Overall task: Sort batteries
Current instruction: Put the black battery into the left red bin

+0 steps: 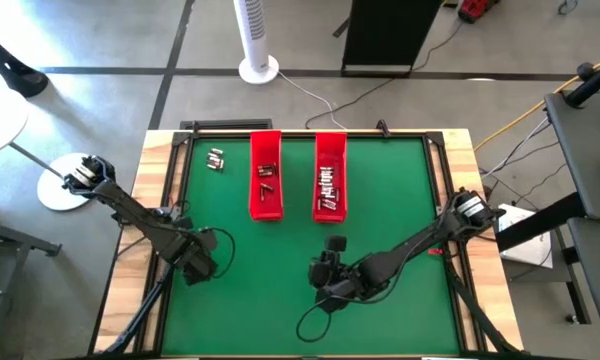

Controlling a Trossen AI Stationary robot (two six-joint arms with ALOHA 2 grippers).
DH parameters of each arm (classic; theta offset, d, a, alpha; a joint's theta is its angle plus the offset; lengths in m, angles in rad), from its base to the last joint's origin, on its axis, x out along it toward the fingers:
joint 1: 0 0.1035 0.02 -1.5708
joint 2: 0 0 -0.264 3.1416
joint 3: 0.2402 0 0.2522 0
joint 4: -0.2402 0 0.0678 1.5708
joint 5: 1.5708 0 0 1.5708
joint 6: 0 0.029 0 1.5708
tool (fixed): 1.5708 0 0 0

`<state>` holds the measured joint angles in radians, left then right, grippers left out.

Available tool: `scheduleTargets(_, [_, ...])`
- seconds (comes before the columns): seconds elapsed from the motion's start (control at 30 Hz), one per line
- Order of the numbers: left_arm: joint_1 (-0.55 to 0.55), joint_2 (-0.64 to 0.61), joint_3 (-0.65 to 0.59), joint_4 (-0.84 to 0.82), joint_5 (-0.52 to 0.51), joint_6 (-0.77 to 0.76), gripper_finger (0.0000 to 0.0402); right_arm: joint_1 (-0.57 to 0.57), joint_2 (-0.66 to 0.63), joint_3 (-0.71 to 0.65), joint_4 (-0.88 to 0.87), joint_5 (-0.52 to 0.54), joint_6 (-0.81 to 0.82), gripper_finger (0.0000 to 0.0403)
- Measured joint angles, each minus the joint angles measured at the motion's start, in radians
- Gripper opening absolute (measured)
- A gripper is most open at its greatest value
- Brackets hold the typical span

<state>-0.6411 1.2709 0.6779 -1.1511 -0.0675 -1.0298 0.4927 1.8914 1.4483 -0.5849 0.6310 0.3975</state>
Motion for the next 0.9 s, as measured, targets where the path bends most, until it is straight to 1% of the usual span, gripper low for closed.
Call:
scheduleTargets(0.1, [0.041,0.0,-0.021,0.006,-0.015,0.012,0.0132,0.001,0.004,0.0,0.003,0.001,0.004,0.0115])
scheduleTargets(0.3, [0.089,0.007,-0.041,0.016,-0.021,0.043,0.0132,0.001,0.007,0.0,0.018,0.0,0.004,0.0108])
scheduleTargets(0.63, [0.132,0.059,-0.051,0.023,-0.002,0.087,0.0125,0.001,0.007,0.0,0.028,0.0,0.004,0.01])
scheduleTargets(0.9, [0.139,0.097,-0.051,0.034,0.011,0.126,0.0116,0.001,0.007,0.0,0.046,-0.001,0.01,0.0112])
